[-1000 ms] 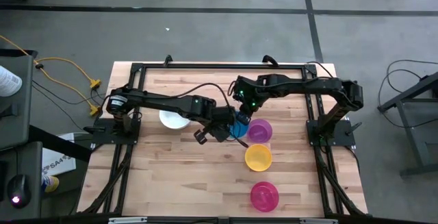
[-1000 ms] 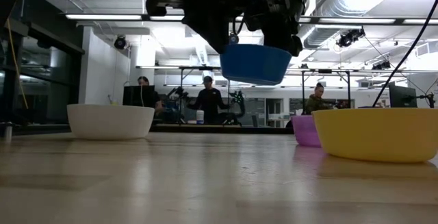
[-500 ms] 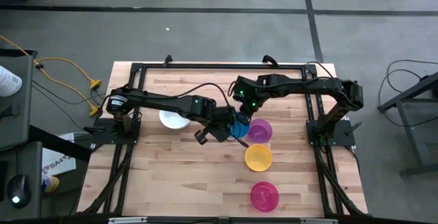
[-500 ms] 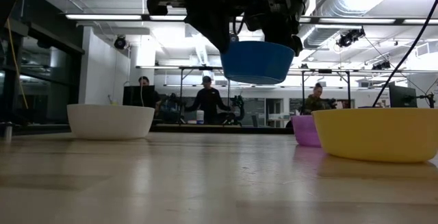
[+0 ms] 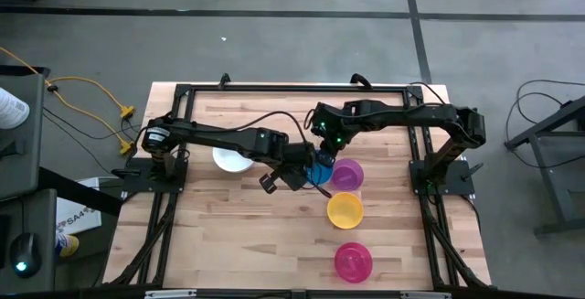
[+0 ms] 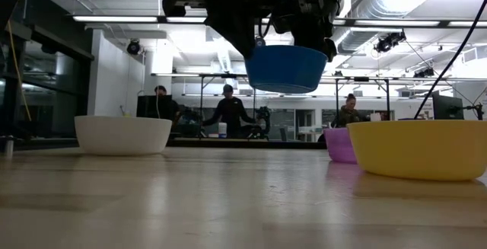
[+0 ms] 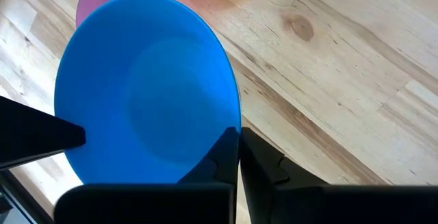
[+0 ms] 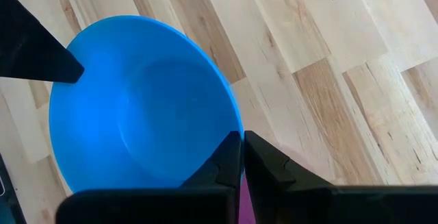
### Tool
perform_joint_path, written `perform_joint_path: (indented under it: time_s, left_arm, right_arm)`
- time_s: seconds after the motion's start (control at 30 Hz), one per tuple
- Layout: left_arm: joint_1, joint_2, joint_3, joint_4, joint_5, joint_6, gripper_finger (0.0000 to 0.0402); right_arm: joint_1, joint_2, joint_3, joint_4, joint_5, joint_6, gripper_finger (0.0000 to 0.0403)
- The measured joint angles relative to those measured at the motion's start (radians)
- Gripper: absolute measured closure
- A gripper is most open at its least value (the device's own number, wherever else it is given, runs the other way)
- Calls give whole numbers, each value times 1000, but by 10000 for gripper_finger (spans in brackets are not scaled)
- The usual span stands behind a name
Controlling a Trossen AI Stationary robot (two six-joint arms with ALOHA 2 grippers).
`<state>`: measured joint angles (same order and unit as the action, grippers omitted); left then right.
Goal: Nest bowls inside each other
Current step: Stack the blue bowl on the white bowl
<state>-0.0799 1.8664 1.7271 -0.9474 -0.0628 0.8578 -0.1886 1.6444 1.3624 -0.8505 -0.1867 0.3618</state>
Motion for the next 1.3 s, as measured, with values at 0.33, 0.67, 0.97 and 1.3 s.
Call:
perform_joint_path:
  time_s: [0.33,0.67,0.97,1.3]
  left_arm:
    - [0,0,0,0,0,-2,401]
    - [0,0,0,-1,-1,-17,402]
    - [0,1,0,-2,11,-24,402]
    - [0,2,0,-14,22,-25,401]
  right_arm:
    - [0,0,0,0,0,0,396]
    - [1,0,0,2,2,1,396]
    - [1,0,0,-2,1,-11,395]
    - [6,0,0,6,-2,-48,373]
